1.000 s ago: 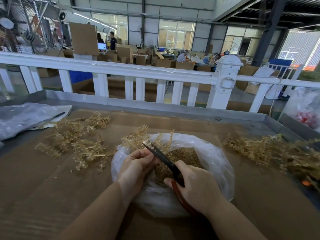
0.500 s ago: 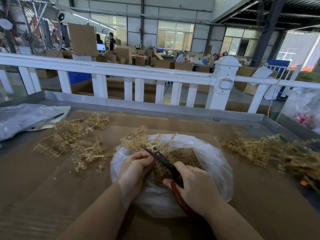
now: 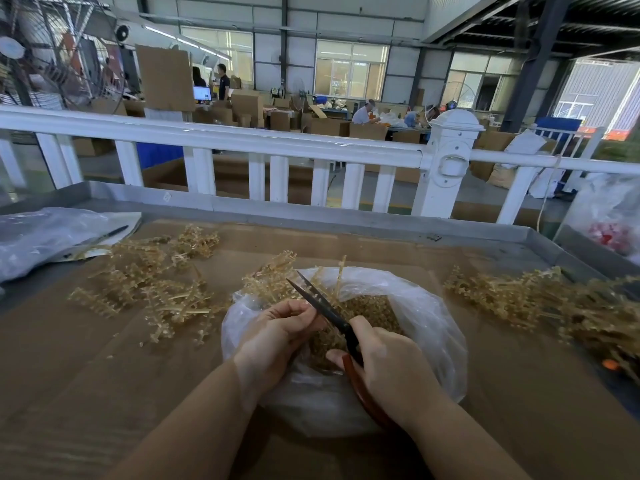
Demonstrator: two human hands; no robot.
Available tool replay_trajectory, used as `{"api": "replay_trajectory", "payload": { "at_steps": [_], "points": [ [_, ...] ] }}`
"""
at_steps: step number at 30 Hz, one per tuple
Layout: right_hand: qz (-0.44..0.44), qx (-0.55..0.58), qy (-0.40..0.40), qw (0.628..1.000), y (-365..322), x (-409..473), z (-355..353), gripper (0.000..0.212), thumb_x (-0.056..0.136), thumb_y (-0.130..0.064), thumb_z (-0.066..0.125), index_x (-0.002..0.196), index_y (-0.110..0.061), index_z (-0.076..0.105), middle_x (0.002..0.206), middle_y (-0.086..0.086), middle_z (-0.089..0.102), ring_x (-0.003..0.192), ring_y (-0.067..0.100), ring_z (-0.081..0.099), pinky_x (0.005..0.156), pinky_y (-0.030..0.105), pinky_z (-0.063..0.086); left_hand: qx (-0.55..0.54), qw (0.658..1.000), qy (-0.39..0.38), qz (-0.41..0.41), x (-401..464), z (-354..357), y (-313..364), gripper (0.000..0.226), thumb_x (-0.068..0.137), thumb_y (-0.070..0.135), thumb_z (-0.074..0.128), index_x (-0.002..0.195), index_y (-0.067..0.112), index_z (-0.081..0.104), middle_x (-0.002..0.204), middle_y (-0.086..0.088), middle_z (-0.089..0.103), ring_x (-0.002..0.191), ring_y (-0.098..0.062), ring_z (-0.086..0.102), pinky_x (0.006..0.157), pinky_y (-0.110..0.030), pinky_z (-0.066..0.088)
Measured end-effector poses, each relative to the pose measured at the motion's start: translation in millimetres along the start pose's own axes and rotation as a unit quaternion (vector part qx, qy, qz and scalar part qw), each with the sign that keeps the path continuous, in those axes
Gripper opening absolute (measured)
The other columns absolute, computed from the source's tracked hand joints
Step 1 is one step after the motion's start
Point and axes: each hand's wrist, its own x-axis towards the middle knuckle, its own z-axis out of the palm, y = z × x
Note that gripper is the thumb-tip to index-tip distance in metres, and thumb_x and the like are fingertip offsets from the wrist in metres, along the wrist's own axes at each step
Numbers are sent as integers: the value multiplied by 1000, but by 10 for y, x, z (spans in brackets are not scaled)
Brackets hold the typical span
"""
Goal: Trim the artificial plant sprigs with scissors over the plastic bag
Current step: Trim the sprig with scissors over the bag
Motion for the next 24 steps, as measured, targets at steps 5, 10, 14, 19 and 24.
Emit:
{"api": "replay_trajectory", "payload": {
  "at_steps": [5,10,14,19,24],
  "points": [
    [-1,-17,-13,1000,4,13,-2,35,94,-58,34,105,-26,42,83,-7,58,75,13,60,64,21,44,-14,1000,16,10,14,14,-37,14,77,-6,61,73,7,54,71,-9,69,66,-14,70,63,-19,56],
    [-11,-31,-15,999,40,26,7,33,97,-53,32,106,-24,45,82,-6,61,73,11,60,61,18,43,-17,1000,8,15,29,-5,-57,15,76,-7,60,73,6,55,70,-8,70,65,-14,70,61,-19,56],
    [-15,-15,-13,1000,58,30,5,30,97,-52,34,103,-25,45,76,-10,55,68,8,57,60,16,42,-18,1000,7,18,60,-22,-68,13,67,-3,64,72,6,57,70,-8,69,66,-15,70,61,-19,55],
    [-10,18,-6,1000,45,24,-11,26,93,-54,43,95,-28,45,70,-14,50,60,2,46,53,11,32,22,1000,-3,13,42,-30,-66,12,70,-4,65,70,7,60,71,-9,68,65,-16,68,60,-22,56],
    [-8,25,-8,1000,35,34,-21,23,93,-52,45,90,-31,36,65,-15,46,54,0,42,50,11,30,61,998,-3,8,22,-13,-51,11,77,-4,63,73,6,62,73,-10,68,66,-17,67,64,-24,57]
  ]
}}
